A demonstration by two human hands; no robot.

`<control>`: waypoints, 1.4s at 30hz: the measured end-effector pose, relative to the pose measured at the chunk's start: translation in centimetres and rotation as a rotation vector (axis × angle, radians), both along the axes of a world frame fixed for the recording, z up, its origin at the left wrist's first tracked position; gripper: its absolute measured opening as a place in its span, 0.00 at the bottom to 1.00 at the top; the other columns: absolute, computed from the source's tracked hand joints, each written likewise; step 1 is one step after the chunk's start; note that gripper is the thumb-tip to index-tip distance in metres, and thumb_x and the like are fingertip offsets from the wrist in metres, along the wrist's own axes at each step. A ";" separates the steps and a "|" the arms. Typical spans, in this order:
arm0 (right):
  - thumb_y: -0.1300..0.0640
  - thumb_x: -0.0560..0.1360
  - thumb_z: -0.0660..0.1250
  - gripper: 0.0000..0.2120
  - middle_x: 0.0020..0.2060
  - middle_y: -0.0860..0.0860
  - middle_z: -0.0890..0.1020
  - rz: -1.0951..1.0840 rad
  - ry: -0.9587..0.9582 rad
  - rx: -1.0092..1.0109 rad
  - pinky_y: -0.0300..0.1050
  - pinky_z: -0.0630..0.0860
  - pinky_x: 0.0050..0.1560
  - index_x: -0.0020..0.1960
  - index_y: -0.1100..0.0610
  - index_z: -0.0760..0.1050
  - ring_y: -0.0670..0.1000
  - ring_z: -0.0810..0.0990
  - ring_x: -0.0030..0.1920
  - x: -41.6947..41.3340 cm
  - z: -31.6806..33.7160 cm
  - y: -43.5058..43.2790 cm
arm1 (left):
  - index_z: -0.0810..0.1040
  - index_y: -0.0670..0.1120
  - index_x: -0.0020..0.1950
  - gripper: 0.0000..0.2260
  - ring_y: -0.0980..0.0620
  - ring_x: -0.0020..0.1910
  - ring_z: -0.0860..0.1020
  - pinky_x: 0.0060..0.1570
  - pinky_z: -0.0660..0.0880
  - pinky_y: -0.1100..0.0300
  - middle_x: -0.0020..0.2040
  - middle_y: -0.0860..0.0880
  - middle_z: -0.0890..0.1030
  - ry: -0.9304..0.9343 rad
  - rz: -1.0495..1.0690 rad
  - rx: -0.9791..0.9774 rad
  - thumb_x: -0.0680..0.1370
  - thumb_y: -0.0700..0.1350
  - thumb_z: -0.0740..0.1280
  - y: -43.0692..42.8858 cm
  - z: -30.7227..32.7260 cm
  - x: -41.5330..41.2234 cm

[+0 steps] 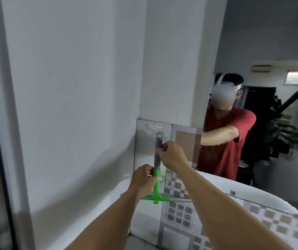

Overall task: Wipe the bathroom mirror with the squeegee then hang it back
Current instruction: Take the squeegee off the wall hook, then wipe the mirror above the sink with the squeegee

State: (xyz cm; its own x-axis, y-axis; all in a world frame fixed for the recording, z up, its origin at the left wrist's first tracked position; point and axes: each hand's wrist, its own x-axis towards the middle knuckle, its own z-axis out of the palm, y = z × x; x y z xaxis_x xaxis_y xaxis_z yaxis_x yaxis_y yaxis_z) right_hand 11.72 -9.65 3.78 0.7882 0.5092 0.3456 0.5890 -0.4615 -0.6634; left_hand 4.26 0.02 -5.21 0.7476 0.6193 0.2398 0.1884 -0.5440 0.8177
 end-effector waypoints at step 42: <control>0.51 0.83 0.60 0.17 0.58 0.54 0.79 -0.234 -0.874 -0.274 0.62 0.76 0.58 0.72 0.45 0.66 0.60 0.78 0.59 -4.3 15.7 -30.7 | 0.80 0.44 0.62 0.13 0.44 0.55 0.80 0.54 0.79 0.47 0.56 0.47 0.83 -0.488 -0.231 1.041 0.78 0.38 0.69 -20.9 25.6 -2.0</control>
